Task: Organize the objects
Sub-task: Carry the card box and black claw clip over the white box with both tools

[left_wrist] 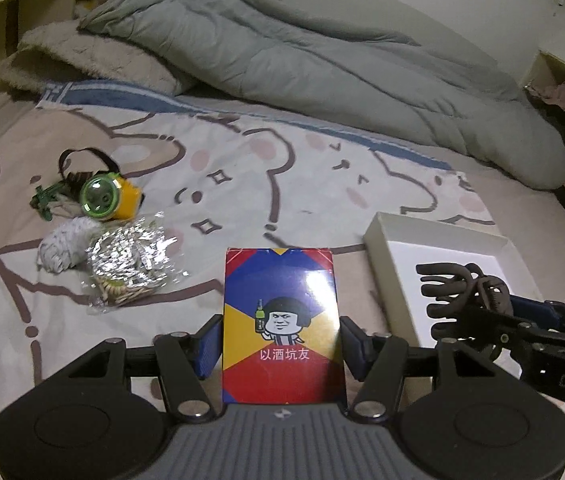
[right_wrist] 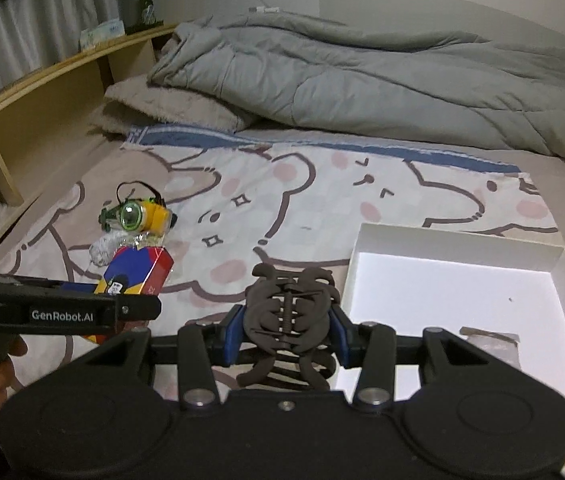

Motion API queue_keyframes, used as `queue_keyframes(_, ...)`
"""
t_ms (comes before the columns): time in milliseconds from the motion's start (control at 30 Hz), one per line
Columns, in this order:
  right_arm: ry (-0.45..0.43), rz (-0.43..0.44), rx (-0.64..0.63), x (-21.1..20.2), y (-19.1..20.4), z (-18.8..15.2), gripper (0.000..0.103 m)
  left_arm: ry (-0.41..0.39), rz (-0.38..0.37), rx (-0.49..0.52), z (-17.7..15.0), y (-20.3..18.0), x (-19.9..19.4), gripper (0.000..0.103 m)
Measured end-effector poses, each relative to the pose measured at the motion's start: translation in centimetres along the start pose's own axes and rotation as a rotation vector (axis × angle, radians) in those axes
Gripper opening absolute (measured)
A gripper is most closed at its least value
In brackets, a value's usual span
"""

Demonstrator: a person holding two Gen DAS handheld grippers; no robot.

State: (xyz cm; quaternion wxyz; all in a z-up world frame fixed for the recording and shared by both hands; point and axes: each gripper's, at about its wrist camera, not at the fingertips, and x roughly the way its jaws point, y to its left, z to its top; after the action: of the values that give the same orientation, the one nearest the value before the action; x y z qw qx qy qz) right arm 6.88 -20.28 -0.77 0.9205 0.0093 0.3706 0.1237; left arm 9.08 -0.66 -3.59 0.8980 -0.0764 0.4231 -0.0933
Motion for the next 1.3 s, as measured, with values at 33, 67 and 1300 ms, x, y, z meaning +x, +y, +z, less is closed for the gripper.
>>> queue_keyframes(33, -0.005, 0.000, -0.002, -0.2, -0.2, 0.0, 0.045, 0.000, -0.004, 0.001, 0.1, -0.2, 0.0, 0.061)
queue_keyframes(67, -0.010, -0.001, -0.003, -0.4, -0.4, 0.0, 0.045, 0.000, -0.009, 0.004, 0.2, -0.5, 0.0, 0.061)
queue_keyframes(1300, 0.045, -0.209, 0.108, -4.5, -22.1, -4.5, 0.045, 0.045, -0.254, 0.326, -0.4, -16.6, 6.4, 0.061)
